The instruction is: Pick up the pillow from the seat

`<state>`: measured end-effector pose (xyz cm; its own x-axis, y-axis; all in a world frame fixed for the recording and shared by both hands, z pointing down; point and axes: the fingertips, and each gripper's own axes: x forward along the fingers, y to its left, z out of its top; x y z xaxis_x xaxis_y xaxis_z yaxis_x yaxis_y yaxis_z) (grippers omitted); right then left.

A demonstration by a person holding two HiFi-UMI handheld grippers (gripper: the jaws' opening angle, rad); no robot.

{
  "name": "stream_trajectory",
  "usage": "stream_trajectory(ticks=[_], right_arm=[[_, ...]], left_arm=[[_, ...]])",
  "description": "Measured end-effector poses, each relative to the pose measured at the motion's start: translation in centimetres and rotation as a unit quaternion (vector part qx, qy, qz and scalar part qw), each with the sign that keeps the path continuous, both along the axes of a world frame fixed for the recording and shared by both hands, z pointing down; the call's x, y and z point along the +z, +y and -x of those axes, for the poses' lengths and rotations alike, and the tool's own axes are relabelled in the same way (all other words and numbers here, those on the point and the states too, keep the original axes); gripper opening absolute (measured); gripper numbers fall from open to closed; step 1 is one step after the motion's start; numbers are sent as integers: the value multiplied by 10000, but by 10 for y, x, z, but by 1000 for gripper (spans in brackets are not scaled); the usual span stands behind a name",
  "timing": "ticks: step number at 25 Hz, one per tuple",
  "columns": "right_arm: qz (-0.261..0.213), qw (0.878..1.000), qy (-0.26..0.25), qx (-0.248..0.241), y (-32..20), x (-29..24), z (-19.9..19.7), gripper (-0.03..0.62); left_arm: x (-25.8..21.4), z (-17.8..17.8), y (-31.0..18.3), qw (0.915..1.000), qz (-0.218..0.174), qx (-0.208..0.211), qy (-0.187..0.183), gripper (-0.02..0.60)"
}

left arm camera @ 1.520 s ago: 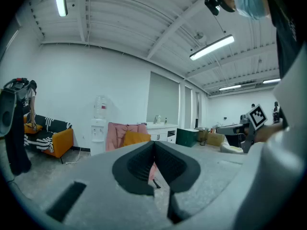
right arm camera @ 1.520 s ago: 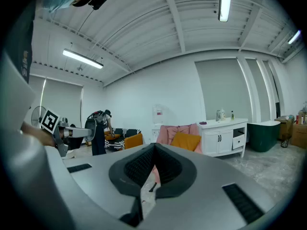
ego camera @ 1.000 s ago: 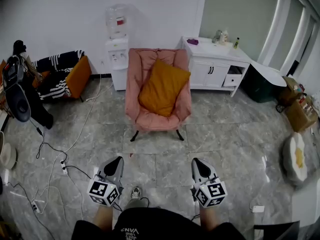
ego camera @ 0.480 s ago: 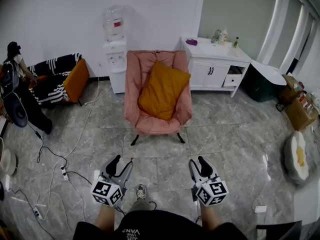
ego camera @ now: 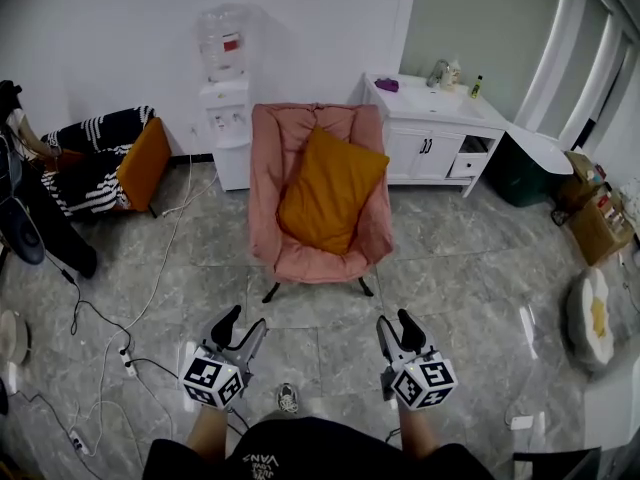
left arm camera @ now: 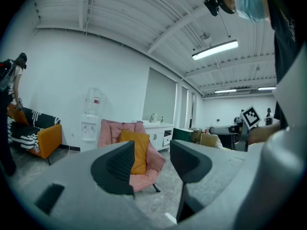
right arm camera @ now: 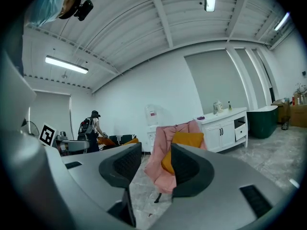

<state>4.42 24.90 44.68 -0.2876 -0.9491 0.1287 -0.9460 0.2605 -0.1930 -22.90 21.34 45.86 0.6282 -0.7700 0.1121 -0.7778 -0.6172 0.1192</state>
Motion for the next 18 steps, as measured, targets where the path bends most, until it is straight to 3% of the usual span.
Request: stream_trajectory(ticks=[11, 18], right_arm=[[5, 9995, -101, 315, -78, -2, 41, 181], [179, 9988, -103, 455, -99, 9, 28, 179]], left_arm=[[-2, 46, -91, 9997, 2, 225, -41, 225], [15, 32, -118, 9992, 201, 342, 24, 225]])
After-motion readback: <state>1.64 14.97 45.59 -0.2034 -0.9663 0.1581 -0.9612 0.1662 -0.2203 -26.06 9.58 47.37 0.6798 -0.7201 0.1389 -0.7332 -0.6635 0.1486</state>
